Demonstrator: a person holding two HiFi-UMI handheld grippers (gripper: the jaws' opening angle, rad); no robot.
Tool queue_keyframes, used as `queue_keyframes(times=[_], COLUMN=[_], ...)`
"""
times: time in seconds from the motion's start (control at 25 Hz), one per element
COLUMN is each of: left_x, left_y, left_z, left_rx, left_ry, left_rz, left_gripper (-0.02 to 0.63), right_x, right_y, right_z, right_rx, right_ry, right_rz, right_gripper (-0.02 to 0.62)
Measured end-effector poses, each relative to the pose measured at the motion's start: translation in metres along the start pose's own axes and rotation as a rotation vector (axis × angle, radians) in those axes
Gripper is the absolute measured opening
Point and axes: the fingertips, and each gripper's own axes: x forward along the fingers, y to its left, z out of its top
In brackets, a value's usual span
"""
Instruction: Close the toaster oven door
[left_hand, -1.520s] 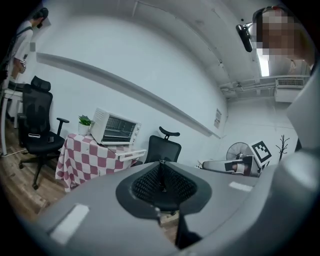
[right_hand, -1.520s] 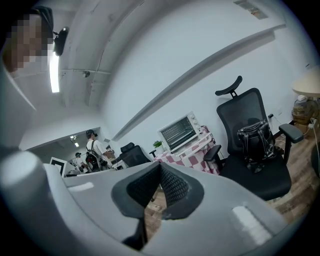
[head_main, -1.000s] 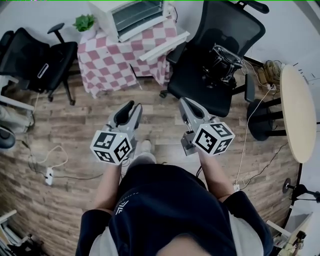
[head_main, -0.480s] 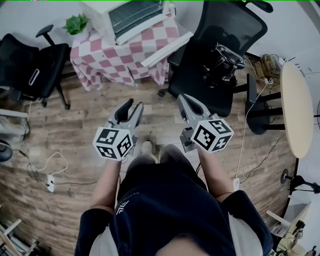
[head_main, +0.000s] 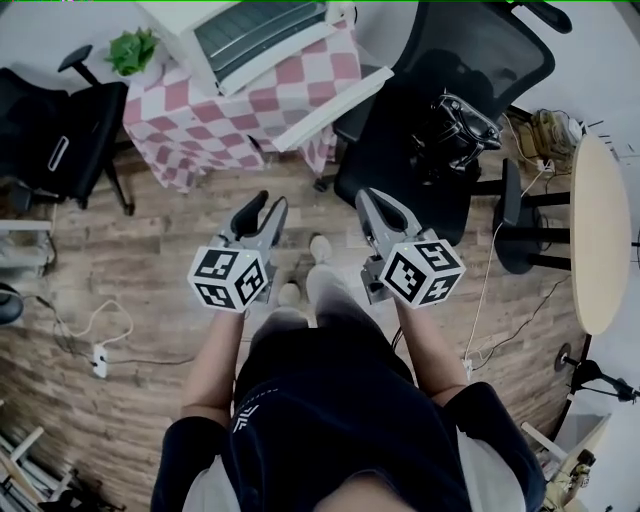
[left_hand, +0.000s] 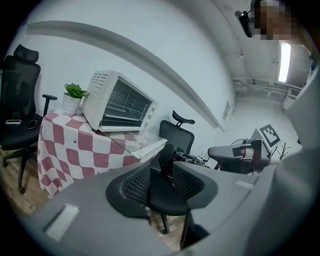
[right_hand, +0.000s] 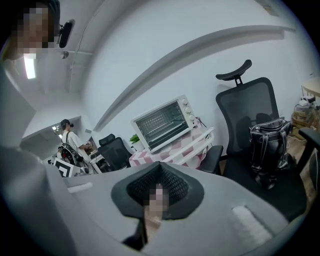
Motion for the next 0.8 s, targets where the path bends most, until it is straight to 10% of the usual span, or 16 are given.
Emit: queue_keyframes(times=[0.8], left_x=[0.115], left_y=[0.063], left_z=[-0.016], left_rx=[-0.064], left_ry=[0.088], left_rz=[0.141], left_gripper=[0.183], right_x=[0.112], right_y=[-0.073], right_z=[-0.006], right_rx=[0.059], right_ry=[0.199], right_rz=[0.103], right_gripper=[0.002])
